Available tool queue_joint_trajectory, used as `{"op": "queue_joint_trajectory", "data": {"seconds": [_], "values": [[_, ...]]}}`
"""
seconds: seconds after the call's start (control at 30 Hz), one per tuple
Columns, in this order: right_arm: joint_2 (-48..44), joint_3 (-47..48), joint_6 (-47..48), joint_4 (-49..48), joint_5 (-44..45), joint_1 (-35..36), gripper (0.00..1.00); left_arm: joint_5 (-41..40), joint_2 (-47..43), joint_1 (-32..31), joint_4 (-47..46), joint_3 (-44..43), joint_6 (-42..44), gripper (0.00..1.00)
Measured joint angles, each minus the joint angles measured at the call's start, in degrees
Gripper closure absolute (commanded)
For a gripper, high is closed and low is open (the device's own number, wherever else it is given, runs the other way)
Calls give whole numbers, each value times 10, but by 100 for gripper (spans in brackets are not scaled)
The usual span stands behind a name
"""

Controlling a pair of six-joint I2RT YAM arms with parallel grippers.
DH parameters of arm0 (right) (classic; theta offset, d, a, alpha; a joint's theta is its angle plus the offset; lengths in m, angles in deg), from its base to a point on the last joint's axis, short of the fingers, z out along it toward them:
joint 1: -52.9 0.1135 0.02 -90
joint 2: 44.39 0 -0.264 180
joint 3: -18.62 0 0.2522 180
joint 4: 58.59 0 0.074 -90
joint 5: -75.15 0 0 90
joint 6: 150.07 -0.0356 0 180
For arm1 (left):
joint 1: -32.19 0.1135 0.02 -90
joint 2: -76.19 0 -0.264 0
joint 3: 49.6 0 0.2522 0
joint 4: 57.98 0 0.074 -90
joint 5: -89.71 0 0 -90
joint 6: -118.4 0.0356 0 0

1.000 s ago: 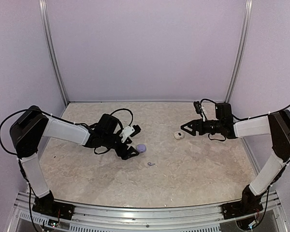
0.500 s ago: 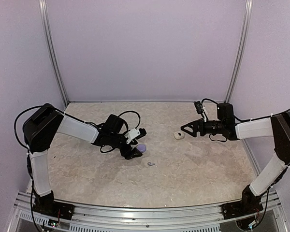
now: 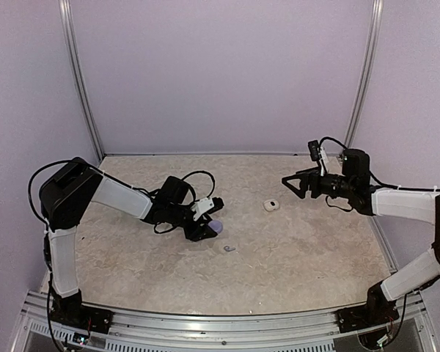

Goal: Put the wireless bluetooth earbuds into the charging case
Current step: Pick up the charging case from the center of the board, then pass from the left arm to the right

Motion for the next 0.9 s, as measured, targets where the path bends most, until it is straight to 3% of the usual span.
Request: {"op": "queue_joint_trajectory", "data": {"seconds": [0.27,0.47,0.63,0.9], "values": [[-54,-41,-20,-29,47,-5,0,5,5,-2,-18,2,3,59],[-56,-59,-39,-49,44,-5,1,-16,-13,-15,-61,40,2,64],[-57,-63,-36,-53,-4,-6,0,-64,-67,-48,-90,96,1,64],[-93,-91,-40,-83,-96,-6,5,-213,-191,-153,-132,123,29,64]]}}
